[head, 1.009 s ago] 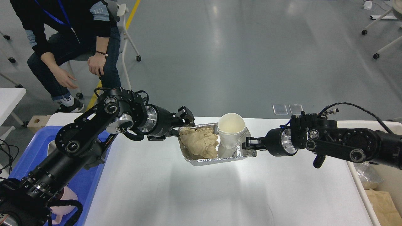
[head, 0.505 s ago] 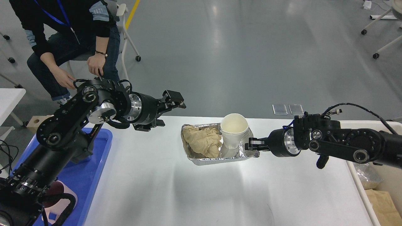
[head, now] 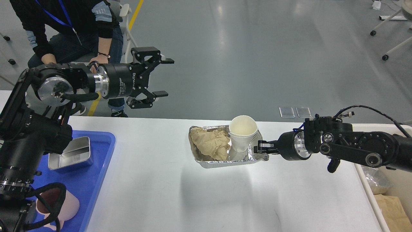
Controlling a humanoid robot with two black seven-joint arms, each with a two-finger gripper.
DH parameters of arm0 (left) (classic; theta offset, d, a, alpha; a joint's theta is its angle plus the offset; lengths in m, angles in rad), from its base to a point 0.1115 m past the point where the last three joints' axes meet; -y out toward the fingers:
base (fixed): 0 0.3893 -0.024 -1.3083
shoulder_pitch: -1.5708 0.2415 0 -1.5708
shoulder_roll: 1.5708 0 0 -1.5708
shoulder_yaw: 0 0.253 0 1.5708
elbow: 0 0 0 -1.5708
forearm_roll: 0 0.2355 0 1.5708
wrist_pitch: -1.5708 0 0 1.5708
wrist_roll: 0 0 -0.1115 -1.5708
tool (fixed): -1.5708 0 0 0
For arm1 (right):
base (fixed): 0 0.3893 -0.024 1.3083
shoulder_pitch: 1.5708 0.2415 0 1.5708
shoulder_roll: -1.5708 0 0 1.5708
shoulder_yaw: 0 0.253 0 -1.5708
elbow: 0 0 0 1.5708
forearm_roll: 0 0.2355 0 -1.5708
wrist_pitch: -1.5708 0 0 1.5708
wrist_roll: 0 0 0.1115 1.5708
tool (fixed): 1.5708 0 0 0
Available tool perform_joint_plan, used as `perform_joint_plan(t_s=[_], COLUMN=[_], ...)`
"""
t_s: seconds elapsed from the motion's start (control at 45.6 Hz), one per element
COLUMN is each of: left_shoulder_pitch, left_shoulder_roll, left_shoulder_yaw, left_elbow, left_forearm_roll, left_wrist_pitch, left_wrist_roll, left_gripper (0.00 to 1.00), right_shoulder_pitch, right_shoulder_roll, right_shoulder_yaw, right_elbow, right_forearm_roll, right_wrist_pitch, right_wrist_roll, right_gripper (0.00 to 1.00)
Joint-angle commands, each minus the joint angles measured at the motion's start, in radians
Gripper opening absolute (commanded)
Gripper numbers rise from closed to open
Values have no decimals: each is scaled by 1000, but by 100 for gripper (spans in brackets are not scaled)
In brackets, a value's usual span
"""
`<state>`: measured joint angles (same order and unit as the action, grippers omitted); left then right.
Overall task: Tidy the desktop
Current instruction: 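Open the left gripper and raise it away from the foil tray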
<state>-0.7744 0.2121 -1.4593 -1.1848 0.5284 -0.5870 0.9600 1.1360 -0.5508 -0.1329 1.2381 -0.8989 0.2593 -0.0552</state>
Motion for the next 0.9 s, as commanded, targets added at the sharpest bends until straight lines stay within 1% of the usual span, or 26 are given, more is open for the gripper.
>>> perform_joint_plan(t_s=[0.0,0.044,0.066,0.132,0.154,0.241,0.307,0.373,0.417,0.549,0.614,0.702,0.746,0.878], left_shoulder_pitch=[-2,-5,-8,-13,-13,-10,-11,-11,-10,-3,1,10,23,61], left_shoulder_roll=[-42,-77,-100,-138,-146,-160,-175,-207,-220,-232,-238,-263,-273,-292], left_shoulder_yaw=[-131,-160,-171,-187,-191,-207,-204,-205,-208,-222,-223,-230,-237,-291], left_elbow=[46,82,102,140,152,182,209,241,257,298,326,384,405,424], left_forearm_roll=[-51,-61,-62,-64,-65,-113,-178,-237,-269,-445,-524,-579,-588,-628], left_wrist_pitch=[9,15,22,67,100,238,311,315,315,311,311,323,325,328], left_wrist_roll=[0,0,-16,-96,-127,-202,-254,-299,-320,-423,-467,-509,-520,-521], left_gripper=[97,97,97,97,97,97,97,97,97,97,97,97,97,97], right_shoulder_pitch=[1,1,1,1,1,1,1,1,-2,-8,-8,-13,-16,-25], right_shoulder_roll=[-11,-18,-18,-17,-17,-15,-17,-21,-23,-24,-23,-21,-23,-37], right_shoulder_yaw=[1,6,6,7,7,9,9,10,12,16,27,50,52,53], right_elbow=[4,4,4,4,4,4,4,4,4,4,3,0,-3,-3], right_forearm_roll=[0,0,0,0,0,0,0,0,0,0,2,18,32,46], right_wrist_pitch=[0,0,0,0,0,-2,-2,-3,-3,-5,-6,-8,-8,-8], right_wrist_roll=[0,0,0,0,0,0,-2,0,0,0,0,0,0,0], right_gripper=[0,0,0,0,0,0,0,0,0,0,0,0,0,0])
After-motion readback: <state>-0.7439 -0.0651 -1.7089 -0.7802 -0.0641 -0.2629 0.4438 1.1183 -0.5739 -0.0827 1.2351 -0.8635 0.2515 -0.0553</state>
